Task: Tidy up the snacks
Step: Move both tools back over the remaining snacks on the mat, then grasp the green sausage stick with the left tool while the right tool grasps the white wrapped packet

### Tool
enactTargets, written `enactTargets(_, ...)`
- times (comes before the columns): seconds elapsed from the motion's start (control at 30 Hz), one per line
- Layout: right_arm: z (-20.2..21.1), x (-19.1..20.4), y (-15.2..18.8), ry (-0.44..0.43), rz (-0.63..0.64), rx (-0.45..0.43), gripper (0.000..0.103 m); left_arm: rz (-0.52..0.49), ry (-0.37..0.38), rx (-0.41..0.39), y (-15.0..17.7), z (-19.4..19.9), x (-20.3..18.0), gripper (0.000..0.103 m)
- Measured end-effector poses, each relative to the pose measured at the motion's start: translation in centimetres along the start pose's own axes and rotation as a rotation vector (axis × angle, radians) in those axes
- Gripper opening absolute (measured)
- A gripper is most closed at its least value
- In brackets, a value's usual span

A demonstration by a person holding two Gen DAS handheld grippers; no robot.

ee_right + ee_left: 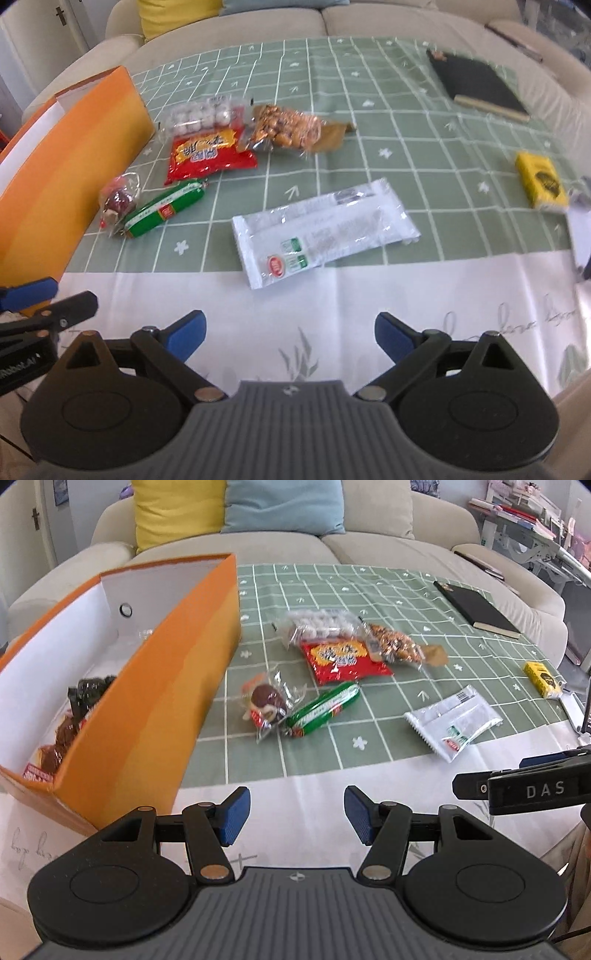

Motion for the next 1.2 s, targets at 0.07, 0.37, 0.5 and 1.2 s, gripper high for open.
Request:
enactTargets(0.07,-0.3,0.1,0.0,-0.025,-0.007,0.005,0.095,0.007,0.004,0.003,0.2,-0.2,0.1,0.069)
enactTargets(0.37,-2.4,0.0,-2.3,-0.068,-0.137,0.014,0.095,-0.057,-0.020,-0.044,-1.5,-1.6,0.3,0.069)
enactTargets(0.5,-3.5,0.1,-3.3,-0.033,-0.136,0.008,0.095,-0.155,-0.039,-0.079,-2.9,-2.5,-0.1,0.069)
enactTargets(1.2,-6.6,2.1,-7.3,0.017,0.019,-0.124,0.076,-0.483,0.023,-0.032,-7.1,-8.4,-3.4,0.053)
Point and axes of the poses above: each gripper's, at about its wrist camera, not at the fingertips, and z roughly against the way its jaws point, x to its left, y to its underside, the point moved 6 cm from there along -z, roughly the way its jaws point, and after that the axes turned 14 degrees about -z, right-handed, at the moved point
